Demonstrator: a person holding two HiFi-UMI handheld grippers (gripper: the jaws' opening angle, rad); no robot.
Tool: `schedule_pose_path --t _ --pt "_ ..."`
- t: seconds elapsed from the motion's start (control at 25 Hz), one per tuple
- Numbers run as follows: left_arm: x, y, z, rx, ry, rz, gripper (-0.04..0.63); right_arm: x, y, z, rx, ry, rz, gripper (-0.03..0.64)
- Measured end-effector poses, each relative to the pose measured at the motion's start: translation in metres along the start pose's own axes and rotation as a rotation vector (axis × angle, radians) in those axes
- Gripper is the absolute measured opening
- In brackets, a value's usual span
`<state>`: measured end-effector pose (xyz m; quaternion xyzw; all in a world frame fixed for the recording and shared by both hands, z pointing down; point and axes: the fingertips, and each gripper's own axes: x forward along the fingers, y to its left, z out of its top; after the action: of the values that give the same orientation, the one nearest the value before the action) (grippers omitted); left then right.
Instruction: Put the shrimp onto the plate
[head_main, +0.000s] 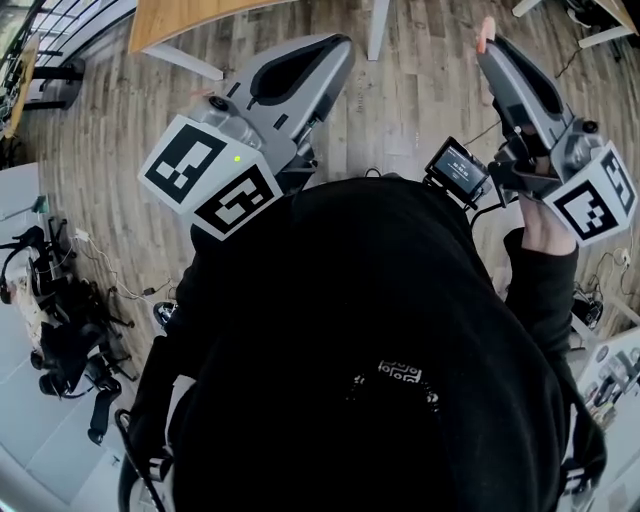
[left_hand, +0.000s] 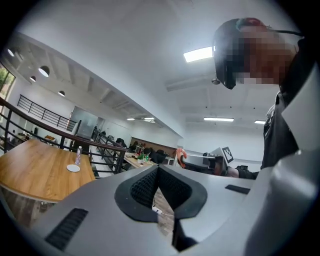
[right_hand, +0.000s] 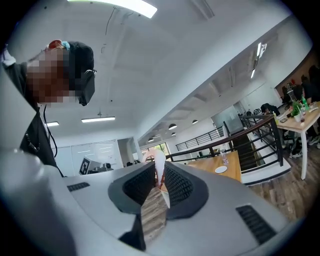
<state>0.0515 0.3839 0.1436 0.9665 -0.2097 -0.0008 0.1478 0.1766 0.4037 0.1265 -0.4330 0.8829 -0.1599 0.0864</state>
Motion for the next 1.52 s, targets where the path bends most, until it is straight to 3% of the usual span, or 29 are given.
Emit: schedule_pose_path --t 0.24,0.68,0.88,1.52 --pt "0.026 -0.018 -0.020 -0.006 0.071 -0.059 0.003 -0.013 -0.021 -0.005 0.038 -0.002 0.006 0.067" --pt "0.040 -0.021 -0.036 0.018 0.129 0.001 0.003 -0.025 -0.052 -0.016 0.103 -0.004 0.016 0.067" --pt "0.036 -0.006 -0.043 -0.002 0.136 0.011 0.003 -0.013 -0.056 -0.027 0.131 0.013 0.015 0.067" --pt "0.050 0.017 -0.024 -0.012 0.109 -0.077 0.003 0.001 -0.064 -0.010 0.100 -0.001 -0.098 0.067"
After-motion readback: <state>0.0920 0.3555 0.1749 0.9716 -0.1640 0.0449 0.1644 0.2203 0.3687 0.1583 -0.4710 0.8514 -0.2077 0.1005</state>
